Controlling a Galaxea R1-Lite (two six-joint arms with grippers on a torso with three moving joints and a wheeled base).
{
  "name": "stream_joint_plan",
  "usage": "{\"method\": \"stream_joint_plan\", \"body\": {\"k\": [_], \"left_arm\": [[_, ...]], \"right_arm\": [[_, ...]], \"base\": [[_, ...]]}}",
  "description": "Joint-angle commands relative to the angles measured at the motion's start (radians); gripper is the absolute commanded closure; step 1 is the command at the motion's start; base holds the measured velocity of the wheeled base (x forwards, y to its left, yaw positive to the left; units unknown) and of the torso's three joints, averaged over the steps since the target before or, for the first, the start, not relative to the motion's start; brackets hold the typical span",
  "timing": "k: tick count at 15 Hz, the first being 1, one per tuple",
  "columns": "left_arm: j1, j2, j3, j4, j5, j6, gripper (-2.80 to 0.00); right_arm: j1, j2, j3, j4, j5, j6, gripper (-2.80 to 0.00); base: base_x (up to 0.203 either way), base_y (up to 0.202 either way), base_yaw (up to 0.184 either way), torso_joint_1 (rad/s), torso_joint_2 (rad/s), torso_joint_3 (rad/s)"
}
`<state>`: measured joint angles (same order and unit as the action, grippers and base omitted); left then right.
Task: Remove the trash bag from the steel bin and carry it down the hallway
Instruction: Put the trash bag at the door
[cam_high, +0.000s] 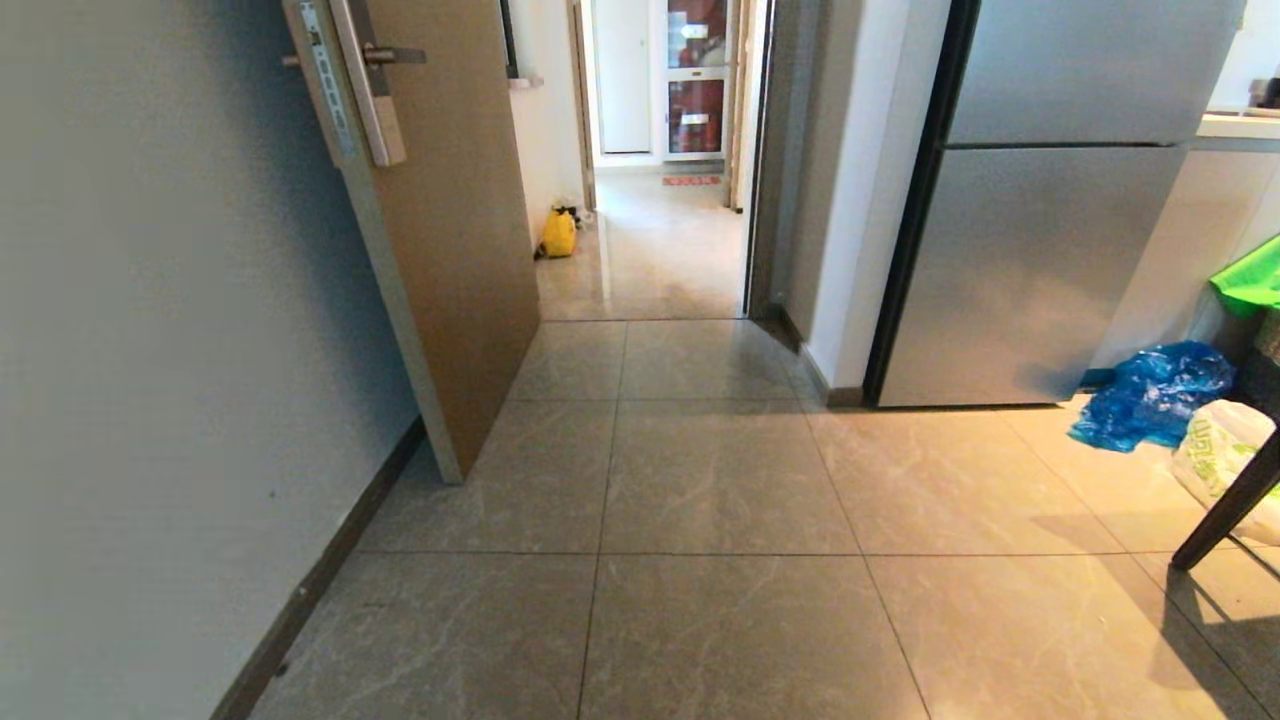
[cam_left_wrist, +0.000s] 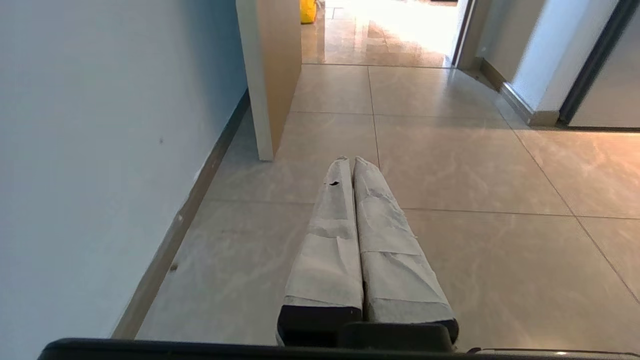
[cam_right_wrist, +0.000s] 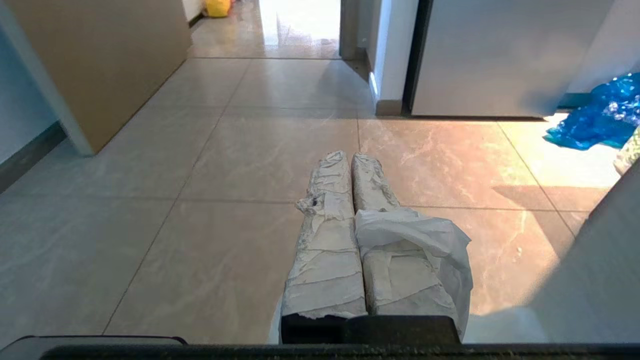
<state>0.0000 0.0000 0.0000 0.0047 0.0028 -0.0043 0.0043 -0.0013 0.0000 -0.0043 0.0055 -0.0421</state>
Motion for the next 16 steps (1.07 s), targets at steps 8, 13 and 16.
{"method": "stream_joint_plan", "body": {"k": [8,13,16], "left_arm": [[0.0,0.0,0.0,0.0,0.0,0.0,0.0],[0.0,0.0,0.0,0.0,0.0,0.0,0.0],[0.0,0.0,0.0,0.0,0.0,0.0,0.0]], "right_arm": [[0.0,0.001,0.0,0.0,0.001,-0.001,0.0],[0.0,0.001,0.0,0.0,0.001,-0.001,0.0],[0.0,0.001,0.0,0.0,0.001,-0.001,0.0]], "base": [[0.192,0.0,0.0,0.002,0.0,0.002],[0.194,0.0,0.0,0.002,0.0,0.001],[0.192,0.0,-0.002,0.003,0.0,0.0]]}}
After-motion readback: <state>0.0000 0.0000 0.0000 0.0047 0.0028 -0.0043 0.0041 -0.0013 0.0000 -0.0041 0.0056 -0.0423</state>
